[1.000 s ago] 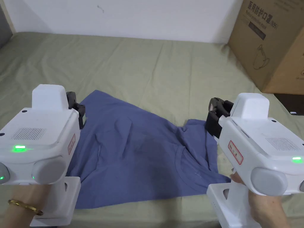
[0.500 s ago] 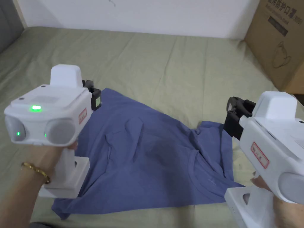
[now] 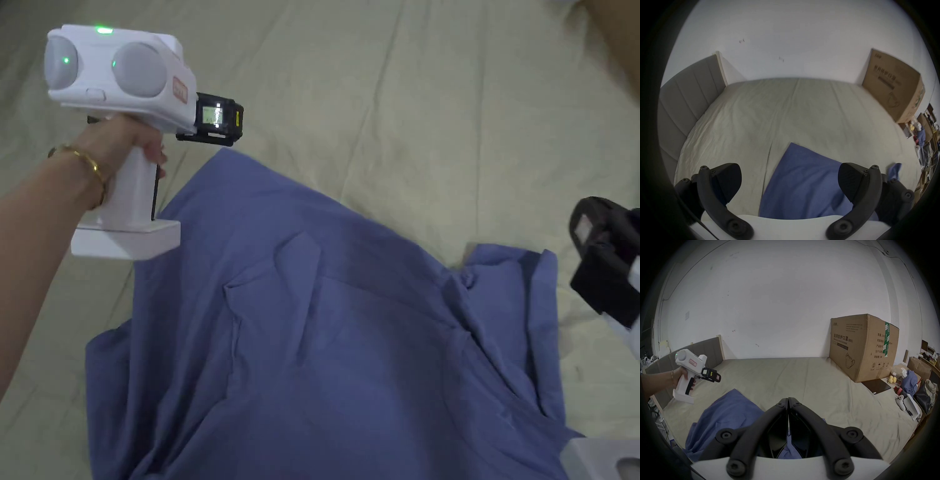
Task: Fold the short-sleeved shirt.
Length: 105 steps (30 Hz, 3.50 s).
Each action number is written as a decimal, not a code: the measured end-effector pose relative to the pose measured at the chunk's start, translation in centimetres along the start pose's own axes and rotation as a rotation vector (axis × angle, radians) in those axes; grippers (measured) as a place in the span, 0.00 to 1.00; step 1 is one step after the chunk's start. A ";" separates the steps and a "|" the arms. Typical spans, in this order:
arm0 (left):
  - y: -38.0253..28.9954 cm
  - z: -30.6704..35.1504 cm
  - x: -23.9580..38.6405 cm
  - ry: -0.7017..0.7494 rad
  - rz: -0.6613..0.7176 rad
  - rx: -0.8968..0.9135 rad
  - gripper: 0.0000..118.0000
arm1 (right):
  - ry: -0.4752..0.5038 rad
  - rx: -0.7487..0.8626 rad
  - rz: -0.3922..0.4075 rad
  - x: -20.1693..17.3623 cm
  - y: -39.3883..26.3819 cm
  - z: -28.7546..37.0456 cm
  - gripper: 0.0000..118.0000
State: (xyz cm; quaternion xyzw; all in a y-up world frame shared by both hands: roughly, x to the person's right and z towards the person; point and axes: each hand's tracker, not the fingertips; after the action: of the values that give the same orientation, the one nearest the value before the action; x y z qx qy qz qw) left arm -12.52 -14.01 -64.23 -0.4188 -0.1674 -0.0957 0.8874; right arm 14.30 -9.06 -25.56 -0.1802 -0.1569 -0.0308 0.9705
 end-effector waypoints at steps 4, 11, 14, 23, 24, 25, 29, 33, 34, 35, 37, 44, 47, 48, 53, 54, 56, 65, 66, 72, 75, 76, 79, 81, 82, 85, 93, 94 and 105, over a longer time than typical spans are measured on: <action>1.7 -6.7 0.6 0.044 -0.014 -0.032 1.00 | -0.017 -0.042 -0.014 0.9 -0.8 -2.7 0.00; 1.2 -7.4 0.9 -0.011 -0.034 -0.171 0.87 | -0.049 -0.099 0.015 2.0 -2.2 -6.0 0.00; 0.7 -7.4 0.8 0.016 -0.077 -0.242 0.61 | -0.045 -0.119 0.030 2.4 -2.7 -6.8 0.00; 1.0 -14.1 2.8 -0.040 -0.053 -0.195 0.00 | -0.064 -0.130 -0.014 3.3 -2.5 -6.1 0.00; 1.5 -12.9 2.6 -0.013 -0.045 -0.189 0.00 | -0.067 -0.128 -0.026 3.5 -2.3 -6.0 0.00; 1.5 -12.4 2.6 0.010 -0.063 -0.145 0.00 | -0.074 -0.137 -0.038 3.6 -1.9 -6.0 0.00; 1.8 -6.8 2.6 -0.022 -0.014 -0.029 0.00 | -0.115 -0.217 -0.065 3.7 -1.1 -6.2 0.00; 2.3 -1.4 2.7 -0.045 0.000 0.042 0.00 | -0.131 -0.412 -0.055 4.6 -0.4 -7.8 0.05; 2.2 -0.5 2.7 -0.035 -0.007 0.071 0.00 | -0.120 -0.455 -0.020 4.7 -0.6 -8.5 0.17; 2.1 0.4 2.6 -0.039 -0.007 0.072 0.00 | -0.105 -0.491 -0.006 5.0 -0.9 -9.2 0.43; 1.6 2.6 3.1 -0.044 -0.002 0.093 0.00 | -0.098 -0.646 -0.055 5.6 -2.3 -11.4 0.98; 0.5 5.3 3.5 -0.012 -0.027 0.097 0.00 | -0.133 -0.915 -0.202 6.8 -5.4 -14.1 0.97; 0.0 5.4 3.5 -0.006 -0.010 0.099 0.00 | -0.141 -0.931 -0.230 8.1 -8.0 -12.2 0.73; -0.1 5.7 3.7 -0.006 -0.005 0.097 0.00 | -0.145 -0.933 -0.235 8.2 -8.2 -11.9 0.65; -1.3 5.8 4.1 -0.005 0.016 0.084 0.00 | -0.125 -0.978 -0.274 7.2 -10.5 -10.9 0.30; -1.6 5.7 4.3 -0.003 0.021 0.078 0.00 | -0.110 -0.968 -0.280 7.1 -10.6 -10.8 0.17; -1.6 5.0 3.9 0.003 0.022 0.059 0.00 | -0.106 -0.924 -0.277 7.9 -11.2 -11.1 0.02; -2.0 10.3 2.1 0.063 0.076 0.174 0.00 | 0.053 -0.654 -0.240 10.1 -2.6 -5.0 0.02; -2.0 11.3 1.8 0.088 0.052 0.194 0.00 | 0.080 -0.623 -0.237 10.4 -1.0 -4.1 0.02; -1.2 19.7 -1.4 0.163 0.104 0.320 0.00 | 0.168 -0.427 -0.125 11.5 8.5 1.3 0.02; -0.5 24.1 -3.5 0.174 0.156 0.389 0.00 | 0.162 -0.326 -0.069 11.4 13.1 3.8 0.02; -0.6 26.1 -3.8 0.186 0.174 0.425 0.00 | 0.140 -0.298 -0.050 11.4 14.6 4.5 0.02; 0.1 30.4 -5.3 0.178 0.246 0.502 0.00 | 0.110 -0.219 -0.002 11.3 18.7 6.1 0.02; 0.7 33.1 -6.1 0.183 0.262 0.543 0.00 | 0.093 -0.169 0.017 11.4 21.6 7.0 0.02; 1.0 34.1 -6.3 0.187 0.263 0.555 0.00 | 0.082 -0.148 0.017 11.5 22.7 7.4 0.02; 2.4 37.0 -7.3 0.197 0.266 0.617 0.00 | 0.067 -0.077 0.009 11.8 26.6 8.7 0.02; 5.9 43.6 -7.6 0.182 0.271 0.765 0.00 | -0.019 0.077 0.057 12.2 34.7 11.9 0.02; 6.3 44.2 -7.6 0.182 0.276 0.778 0.00 | -0.028 0.083 0.060 12.3 35.4 12.2 0.02; 10.2 43.9 -6.7 0.229 0.275 0.787 0.00 | -0.132 0.090 0.103 13.8 38.7 11.9 0.02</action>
State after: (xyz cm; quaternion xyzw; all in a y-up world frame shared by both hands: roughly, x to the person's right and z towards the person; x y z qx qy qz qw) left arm -25.03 26.71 -47.96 -0.0536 -0.0341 0.0484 0.9968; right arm 28.38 31.27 -23.86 -0.1461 -0.2121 0.0379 0.9655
